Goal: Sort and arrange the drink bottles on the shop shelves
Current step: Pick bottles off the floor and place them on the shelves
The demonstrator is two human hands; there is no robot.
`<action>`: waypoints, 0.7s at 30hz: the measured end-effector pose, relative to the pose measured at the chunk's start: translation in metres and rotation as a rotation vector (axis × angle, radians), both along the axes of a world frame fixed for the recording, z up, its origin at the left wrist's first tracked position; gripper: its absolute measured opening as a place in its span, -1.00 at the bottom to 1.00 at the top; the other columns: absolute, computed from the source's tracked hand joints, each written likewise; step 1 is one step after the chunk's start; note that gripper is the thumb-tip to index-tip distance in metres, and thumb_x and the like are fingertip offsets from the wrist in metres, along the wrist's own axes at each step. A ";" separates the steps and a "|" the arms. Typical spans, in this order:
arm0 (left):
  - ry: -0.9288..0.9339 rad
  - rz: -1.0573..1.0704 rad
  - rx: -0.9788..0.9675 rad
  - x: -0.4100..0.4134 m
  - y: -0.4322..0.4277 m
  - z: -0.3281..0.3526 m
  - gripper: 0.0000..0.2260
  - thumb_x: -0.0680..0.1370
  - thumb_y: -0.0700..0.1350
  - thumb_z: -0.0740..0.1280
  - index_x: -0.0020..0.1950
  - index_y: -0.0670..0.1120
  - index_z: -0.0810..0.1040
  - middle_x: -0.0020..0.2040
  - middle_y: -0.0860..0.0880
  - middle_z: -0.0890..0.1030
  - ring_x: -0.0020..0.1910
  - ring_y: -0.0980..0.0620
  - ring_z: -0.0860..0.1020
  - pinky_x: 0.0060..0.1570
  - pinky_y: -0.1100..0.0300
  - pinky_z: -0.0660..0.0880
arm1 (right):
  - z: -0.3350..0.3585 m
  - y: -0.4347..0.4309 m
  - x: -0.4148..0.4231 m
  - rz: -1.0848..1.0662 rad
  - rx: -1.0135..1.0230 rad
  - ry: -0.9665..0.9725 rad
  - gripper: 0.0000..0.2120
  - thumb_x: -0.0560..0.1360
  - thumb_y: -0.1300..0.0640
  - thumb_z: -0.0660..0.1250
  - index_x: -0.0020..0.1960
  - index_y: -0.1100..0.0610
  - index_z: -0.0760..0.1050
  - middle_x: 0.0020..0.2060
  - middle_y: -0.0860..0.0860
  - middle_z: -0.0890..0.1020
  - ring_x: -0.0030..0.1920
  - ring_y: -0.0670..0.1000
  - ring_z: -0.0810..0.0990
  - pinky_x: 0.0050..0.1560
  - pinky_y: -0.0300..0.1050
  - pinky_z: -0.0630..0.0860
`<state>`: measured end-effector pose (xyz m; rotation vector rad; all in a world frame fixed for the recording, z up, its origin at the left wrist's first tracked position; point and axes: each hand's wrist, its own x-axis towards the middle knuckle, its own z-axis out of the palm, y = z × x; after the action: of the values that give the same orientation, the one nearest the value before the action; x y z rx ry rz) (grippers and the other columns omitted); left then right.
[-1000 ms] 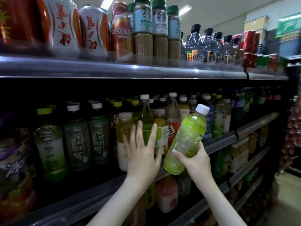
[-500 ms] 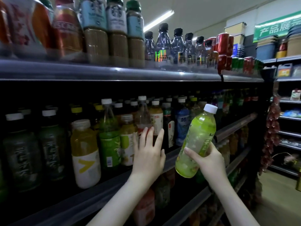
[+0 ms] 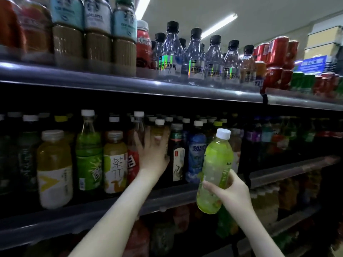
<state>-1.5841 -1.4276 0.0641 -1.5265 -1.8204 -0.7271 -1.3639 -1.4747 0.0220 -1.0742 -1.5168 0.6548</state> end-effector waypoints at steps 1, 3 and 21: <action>-0.032 0.000 0.011 0.003 0.001 0.002 -0.17 0.49 0.13 0.34 0.57 0.11 -0.15 0.54 -0.26 0.07 0.53 -0.22 -0.13 0.31 -0.22 -0.46 | 0.001 0.004 -0.001 0.011 0.010 -0.004 -0.56 0.26 0.02 0.60 0.07 -0.11 0.51 -0.12 -0.24 0.64 -0.14 -0.35 0.57 -0.24 -0.41 0.45; -0.048 0.012 0.051 0.010 0.002 0.001 -0.14 0.37 0.08 0.47 0.54 0.12 0.06 0.42 -0.33 0.25 0.46 -0.23 0.03 0.41 -0.25 -0.10 | 0.001 0.010 -0.006 0.033 0.033 0.004 -0.58 0.27 0.02 0.59 0.06 -0.11 0.51 -0.12 -0.24 0.64 -0.14 -0.34 0.57 -0.23 -0.42 0.46; -0.242 -0.469 0.273 0.026 -0.033 -0.046 -0.26 0.39 -0.13 0.51 0.43 -0.07 0.14 0.23 -0.33 0.48 0.12 -0.32 0.56 -0.21 -0.08 0.63 | 0.003 0.024 -0.035 0.041 0.120 0.213 -0.64 0.29 0.04 0.58 0.00 -0.09 0.52 -0.13 -0.19 0.65 -0.13 -0.27 0.61 -0.14 -0.32 0.49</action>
<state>-1.5581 -1.4608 0.0184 -1.7513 -1.4502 -1.3736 -1.3992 -1.4511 0.0253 -0.8563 -1.3781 0.6755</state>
